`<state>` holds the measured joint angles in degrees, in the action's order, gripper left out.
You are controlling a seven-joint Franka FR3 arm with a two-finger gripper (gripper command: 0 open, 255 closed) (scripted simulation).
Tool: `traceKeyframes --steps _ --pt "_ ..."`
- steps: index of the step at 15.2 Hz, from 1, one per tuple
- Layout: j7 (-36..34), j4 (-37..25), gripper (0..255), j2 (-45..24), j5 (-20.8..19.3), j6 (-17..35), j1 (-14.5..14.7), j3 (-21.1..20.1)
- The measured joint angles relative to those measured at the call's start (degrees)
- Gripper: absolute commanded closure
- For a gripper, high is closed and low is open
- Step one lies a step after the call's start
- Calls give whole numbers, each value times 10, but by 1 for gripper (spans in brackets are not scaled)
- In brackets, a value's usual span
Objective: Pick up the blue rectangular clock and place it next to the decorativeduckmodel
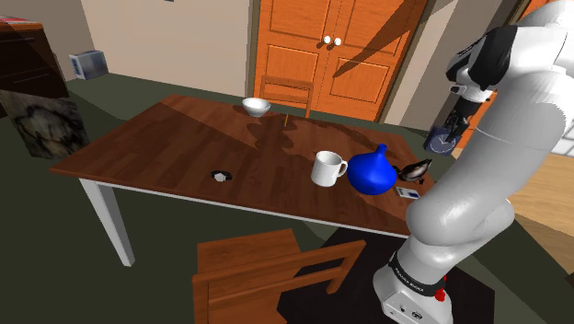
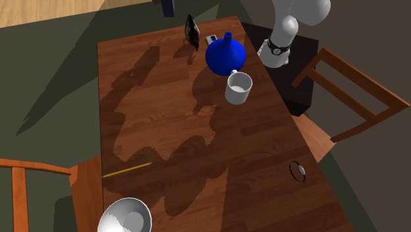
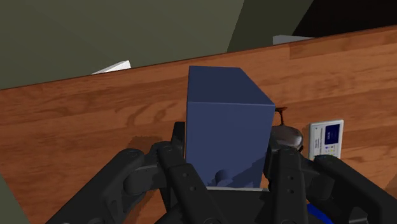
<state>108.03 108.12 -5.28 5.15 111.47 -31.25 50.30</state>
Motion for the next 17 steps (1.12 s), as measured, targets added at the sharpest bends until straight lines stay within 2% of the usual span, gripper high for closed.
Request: traceKeyframes --steps 17 --pt "42 81 255 -61 60 118 -16 -13"
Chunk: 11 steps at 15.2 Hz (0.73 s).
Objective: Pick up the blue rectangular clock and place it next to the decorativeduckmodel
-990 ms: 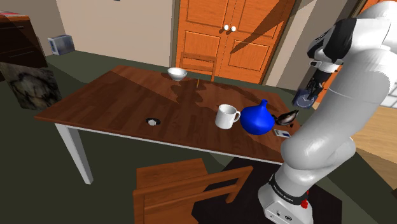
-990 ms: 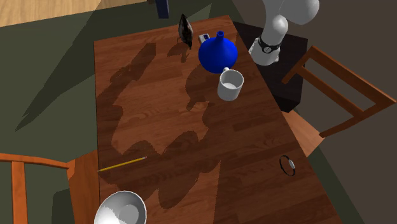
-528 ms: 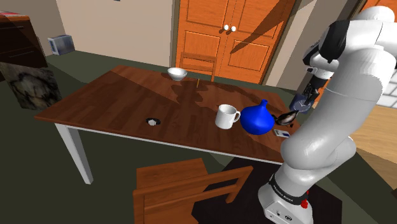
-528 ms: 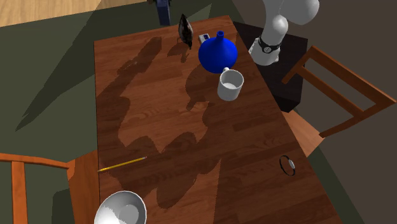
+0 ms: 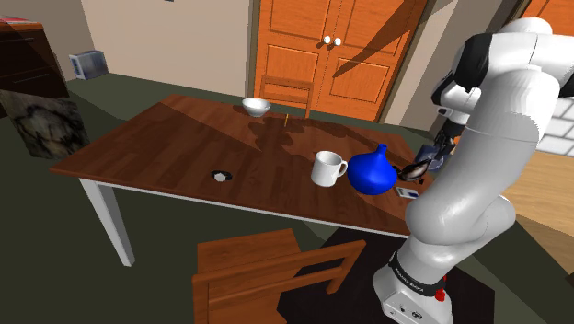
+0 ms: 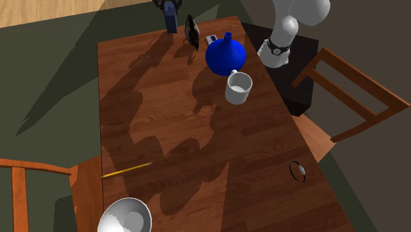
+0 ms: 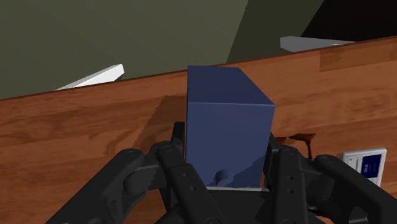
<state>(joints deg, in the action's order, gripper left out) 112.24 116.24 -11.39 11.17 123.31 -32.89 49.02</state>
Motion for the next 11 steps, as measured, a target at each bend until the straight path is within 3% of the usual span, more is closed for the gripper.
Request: traceKeyframes --steps 10,11 --pt "17 14 255 -24 25 29 -9 -9" --pt "17 14 0 -24 25 29 -9 -9"
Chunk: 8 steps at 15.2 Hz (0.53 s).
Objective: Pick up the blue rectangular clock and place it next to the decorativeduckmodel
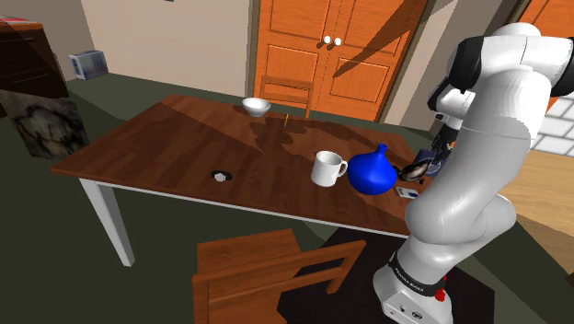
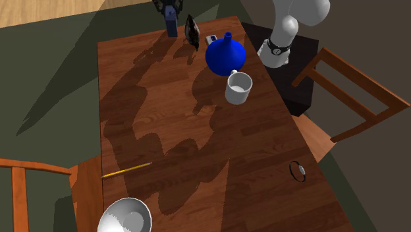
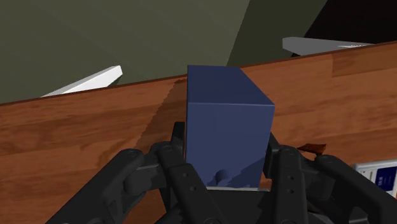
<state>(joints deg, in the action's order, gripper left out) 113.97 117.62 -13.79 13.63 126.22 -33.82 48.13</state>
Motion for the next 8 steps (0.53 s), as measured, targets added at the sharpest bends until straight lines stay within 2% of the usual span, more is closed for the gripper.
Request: traceKeyframes --steps 6,8 --pt "0 0 0 0 0 0 0 0" --pt "-11 -10 0 16 -17 -20 6 7"
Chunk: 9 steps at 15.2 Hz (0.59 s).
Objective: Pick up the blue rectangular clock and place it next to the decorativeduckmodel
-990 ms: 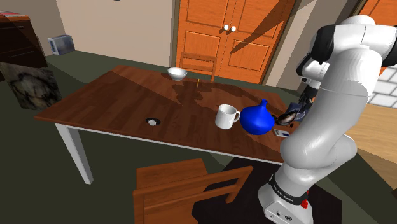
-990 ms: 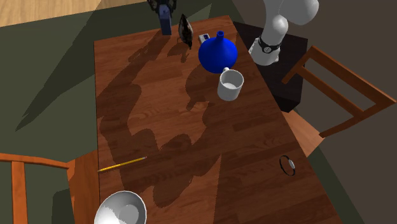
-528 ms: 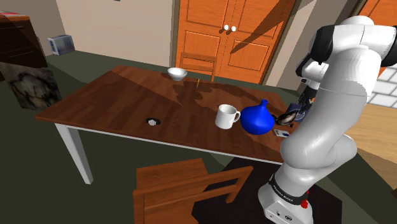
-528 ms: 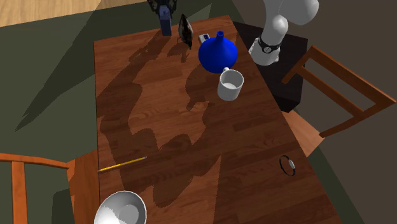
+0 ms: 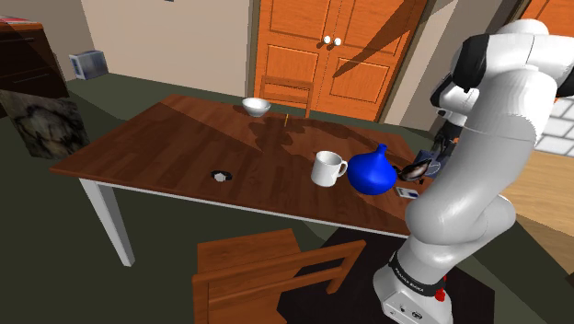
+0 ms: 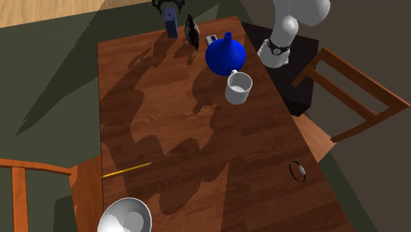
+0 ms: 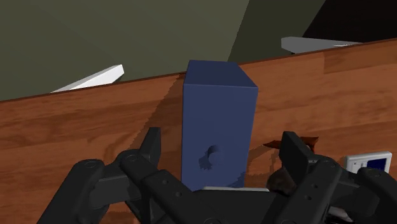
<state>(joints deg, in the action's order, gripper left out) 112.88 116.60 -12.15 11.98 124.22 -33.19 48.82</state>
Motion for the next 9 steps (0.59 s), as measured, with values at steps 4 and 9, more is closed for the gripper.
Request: traceKeyframes --steps 4,9 --pt "-17 -22 0 26 -26 -37 9 9" --pt "-20 -23 0 29 -30 -41 10 10"
